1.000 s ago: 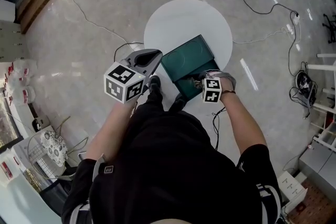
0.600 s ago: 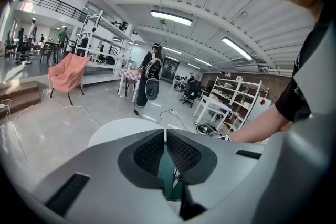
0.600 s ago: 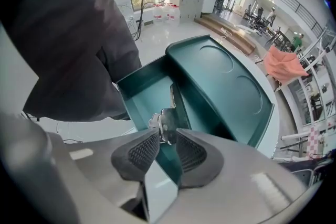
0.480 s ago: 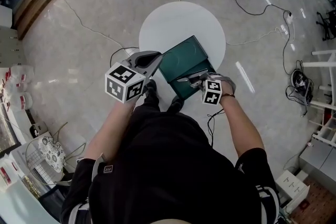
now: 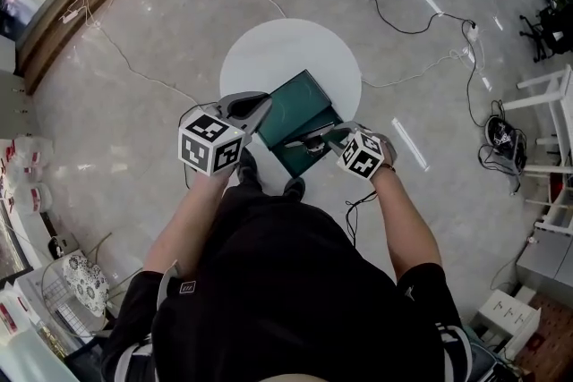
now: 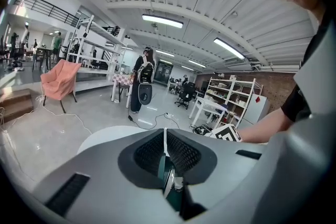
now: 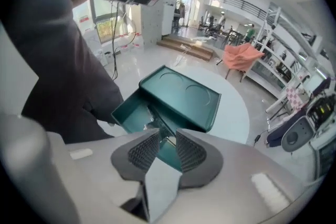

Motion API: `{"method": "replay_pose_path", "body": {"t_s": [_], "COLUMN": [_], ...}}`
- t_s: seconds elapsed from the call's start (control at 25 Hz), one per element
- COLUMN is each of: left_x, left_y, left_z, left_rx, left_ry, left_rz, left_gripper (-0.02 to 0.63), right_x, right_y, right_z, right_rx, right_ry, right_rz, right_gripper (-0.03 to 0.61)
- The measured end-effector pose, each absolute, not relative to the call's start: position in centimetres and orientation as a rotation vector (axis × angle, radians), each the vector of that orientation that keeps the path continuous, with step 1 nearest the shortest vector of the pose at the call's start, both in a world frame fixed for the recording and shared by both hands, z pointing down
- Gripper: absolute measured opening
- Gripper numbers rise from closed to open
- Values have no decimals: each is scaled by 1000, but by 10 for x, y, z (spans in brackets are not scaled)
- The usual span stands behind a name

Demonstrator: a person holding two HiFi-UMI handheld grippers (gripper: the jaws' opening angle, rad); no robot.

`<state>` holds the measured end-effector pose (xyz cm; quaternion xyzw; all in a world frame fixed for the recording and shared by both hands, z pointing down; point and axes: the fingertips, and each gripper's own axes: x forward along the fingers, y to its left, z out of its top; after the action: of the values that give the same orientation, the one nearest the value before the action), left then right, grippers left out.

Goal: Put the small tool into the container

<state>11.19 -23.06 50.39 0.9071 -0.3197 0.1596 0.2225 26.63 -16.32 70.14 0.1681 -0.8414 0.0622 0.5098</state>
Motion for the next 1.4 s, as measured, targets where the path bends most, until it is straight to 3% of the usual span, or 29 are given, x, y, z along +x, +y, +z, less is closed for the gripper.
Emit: {"method": "replay_pose_path", "body": {"t_s": [0.16,0.24,0.68,1.4], "left_x": [118,118,120,87], "left_y": [-233,-236,-263,-319], "left_z": [492,484,436,352], "left_rx": [2527,2541,2675,2827], "left_ry": [-915,-935,-938,-1043], "left_rz": [448,450,400,237], "left_gripper": [23,23,23,23], "right_x": [258,255,258,261], "right_y": [-180,-196,-235,-250], "right_z": [657,631,491,310], "right_rx": [591,716,1092,1607], "right_ry": [-2219,-2340,-2726,-2877], "right_rz": [280,328,440,18], "right_gripper": [104,49,29,9]}}
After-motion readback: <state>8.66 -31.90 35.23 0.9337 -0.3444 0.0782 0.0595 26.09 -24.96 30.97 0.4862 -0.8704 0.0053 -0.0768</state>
